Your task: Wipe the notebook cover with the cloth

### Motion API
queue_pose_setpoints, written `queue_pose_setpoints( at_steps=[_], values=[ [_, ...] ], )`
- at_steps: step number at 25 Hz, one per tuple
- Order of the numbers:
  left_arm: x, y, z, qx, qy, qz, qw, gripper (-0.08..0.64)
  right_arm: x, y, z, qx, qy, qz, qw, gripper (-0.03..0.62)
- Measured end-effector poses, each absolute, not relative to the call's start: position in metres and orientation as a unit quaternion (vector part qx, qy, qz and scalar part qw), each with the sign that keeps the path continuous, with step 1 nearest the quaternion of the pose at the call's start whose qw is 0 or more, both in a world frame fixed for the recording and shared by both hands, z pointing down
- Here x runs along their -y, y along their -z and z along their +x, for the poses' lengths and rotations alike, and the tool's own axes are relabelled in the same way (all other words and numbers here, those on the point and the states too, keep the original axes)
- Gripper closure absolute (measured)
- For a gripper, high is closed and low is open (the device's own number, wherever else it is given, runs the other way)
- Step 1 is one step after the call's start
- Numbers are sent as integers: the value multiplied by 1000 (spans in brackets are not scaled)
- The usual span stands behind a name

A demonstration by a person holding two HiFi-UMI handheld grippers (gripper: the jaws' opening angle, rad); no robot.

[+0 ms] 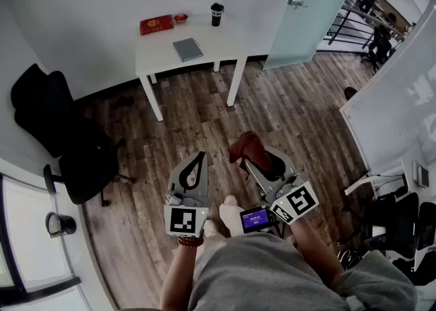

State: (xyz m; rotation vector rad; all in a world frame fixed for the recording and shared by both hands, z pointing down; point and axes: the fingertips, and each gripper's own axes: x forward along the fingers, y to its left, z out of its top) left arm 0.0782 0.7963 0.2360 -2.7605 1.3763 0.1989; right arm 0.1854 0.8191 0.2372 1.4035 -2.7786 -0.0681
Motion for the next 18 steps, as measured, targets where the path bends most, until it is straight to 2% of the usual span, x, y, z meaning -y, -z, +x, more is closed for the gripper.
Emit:
queue_pose_setpoints(
  at_steps=[9, 18],
  values=[
    [-695, -261, 85, -439, -41, -897, 21, 560, -711, -263, 188, 898, -16, 440, -1, 426],
    [-506, -288, 88, -465, 15, -885, 12, 560, -504, -305, 207, 906, -37, 421, 25, 426]
  ],
)
